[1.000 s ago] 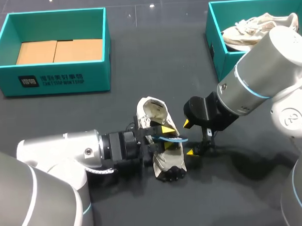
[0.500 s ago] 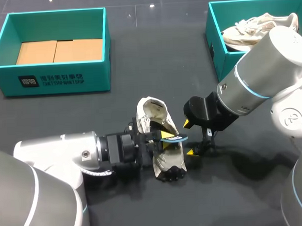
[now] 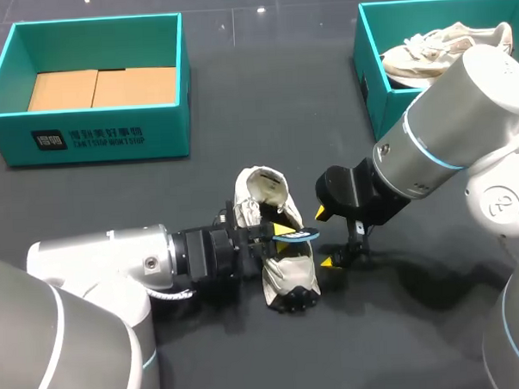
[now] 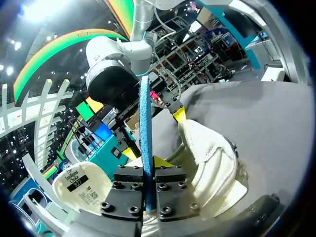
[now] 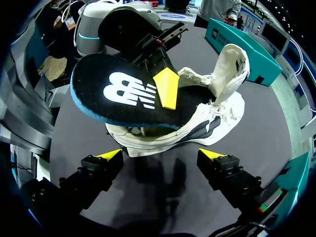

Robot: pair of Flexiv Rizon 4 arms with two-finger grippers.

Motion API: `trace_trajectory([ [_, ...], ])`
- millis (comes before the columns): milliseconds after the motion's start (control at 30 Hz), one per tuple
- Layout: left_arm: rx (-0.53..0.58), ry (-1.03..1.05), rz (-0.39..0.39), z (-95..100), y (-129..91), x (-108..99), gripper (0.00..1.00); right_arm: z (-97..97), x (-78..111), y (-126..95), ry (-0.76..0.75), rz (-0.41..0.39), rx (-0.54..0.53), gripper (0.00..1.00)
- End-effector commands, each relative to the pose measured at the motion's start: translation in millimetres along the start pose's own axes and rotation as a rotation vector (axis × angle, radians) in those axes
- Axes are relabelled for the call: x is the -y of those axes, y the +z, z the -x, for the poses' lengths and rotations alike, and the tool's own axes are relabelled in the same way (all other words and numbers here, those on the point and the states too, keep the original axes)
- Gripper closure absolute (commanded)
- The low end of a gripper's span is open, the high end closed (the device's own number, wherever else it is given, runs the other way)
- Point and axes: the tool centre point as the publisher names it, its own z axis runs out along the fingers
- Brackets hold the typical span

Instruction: Take the shoe out of the shoebox, open the shoe tongue, remove and reinsert the insole, then place the shoe into the shoebox

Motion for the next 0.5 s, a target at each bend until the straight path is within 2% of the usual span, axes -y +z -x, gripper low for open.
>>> trace_trajectory([
  [33,-0.011,-0.005,0.018,2.4,6.6,-8.3,1.00,-1.2,0.1,0.5,0.000,0.000,0.002,0.00],
  [233,-0.014,-0.022,0.028,2.2,3.8,-15.9,1.00,-1.2,0.1,0.5,0.000,0.000,0.002,0.00],
  [500,-0.018,-0.034,0.001,2.1,-0.7,-11.1,1.00,-1.2,0.1,0.5,0.000,0.000,0.002,0.00],
])
